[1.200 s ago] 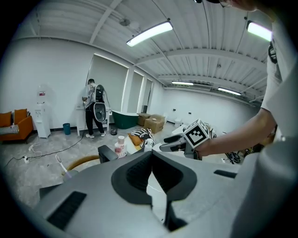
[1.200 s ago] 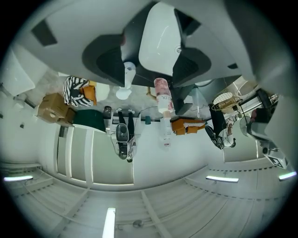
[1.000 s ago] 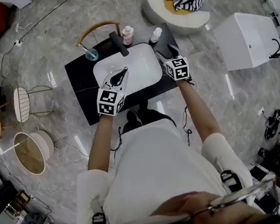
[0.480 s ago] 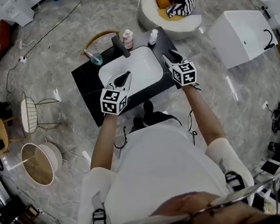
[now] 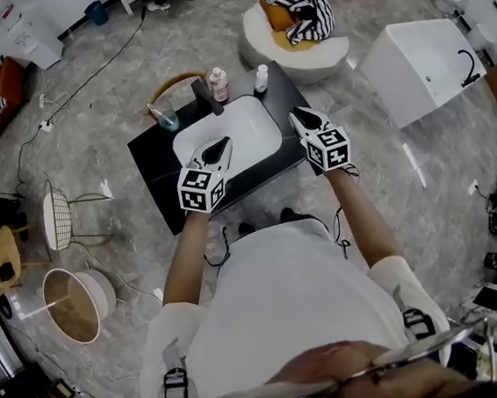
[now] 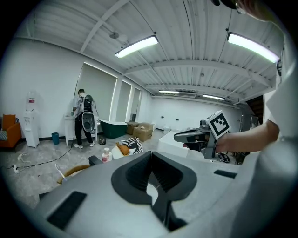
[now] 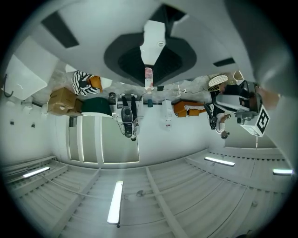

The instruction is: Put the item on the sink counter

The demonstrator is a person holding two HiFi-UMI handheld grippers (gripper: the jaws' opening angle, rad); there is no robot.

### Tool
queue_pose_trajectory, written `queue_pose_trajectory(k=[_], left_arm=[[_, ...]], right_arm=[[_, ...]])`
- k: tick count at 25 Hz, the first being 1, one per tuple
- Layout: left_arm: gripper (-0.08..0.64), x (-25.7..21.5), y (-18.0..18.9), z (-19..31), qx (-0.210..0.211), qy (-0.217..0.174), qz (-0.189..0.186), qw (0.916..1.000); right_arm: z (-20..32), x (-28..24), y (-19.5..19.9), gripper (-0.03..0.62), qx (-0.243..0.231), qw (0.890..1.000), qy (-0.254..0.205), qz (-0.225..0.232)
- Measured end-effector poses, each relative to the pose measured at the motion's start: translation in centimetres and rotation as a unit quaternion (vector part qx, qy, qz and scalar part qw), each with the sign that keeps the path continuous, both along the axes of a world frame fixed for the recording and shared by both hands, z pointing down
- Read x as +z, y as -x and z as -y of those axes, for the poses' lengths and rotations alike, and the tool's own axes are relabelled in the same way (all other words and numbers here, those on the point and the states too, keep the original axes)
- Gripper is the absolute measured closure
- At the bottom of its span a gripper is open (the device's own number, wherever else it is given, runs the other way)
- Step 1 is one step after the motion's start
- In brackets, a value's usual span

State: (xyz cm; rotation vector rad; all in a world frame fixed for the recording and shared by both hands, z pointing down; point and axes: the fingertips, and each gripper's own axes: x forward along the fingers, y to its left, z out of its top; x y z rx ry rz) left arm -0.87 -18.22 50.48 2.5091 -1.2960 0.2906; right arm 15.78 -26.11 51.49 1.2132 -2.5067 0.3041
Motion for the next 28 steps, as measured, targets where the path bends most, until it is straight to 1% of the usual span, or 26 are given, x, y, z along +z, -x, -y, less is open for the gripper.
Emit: queue_pose_trajectory(k=[3, 8, 15, 20, 23, 28], left_arm=[[0.555, -0.7, -0.8, -0.1, -0.010, -0.005, 0.003, 0.9999], [0.555, -2.2, -2.0, -0.3, -0.035, -0.017, -0.003, 0.9992], [0.555, -4.0, -3.5, -0.4, -0.062, -0.033, -0.006, 0.9975], [0.555, -5.1, -3.8, -0.7, -0.079, -0.044, -0.011, 0.9959], [0.555, -4.9, -4.0, -1.0, -0.088, -0.041, -0.015, 0.9952], [0.555, -4.5, -4.3, -1.3, -0.094, -0.039, -0.019, 0.9946]], right_arm=[[-0.4, -1.0, -1.1, 0.546, -0.007, 1.000, -0.007, 0.010], [-1.3, -3.4, -3.0, 0.566, -0.019, 0.999, -0.020, 0.037], [-1.7, -4.6, -5.3, 0.580, -0.036, 0.998, -0.033, 0.044], [-2.8, -5.7, -6.6, 0.586, -0.033, 0.996, -0.031, 0.078], [-3.1, -5.9, -6.9, 0.586, -0.029, 0.994, -0.026, 0.098], [-3.5, -6.4, -6.8, 0.587, -0.040, 0.994, -0.039, 0.094]])
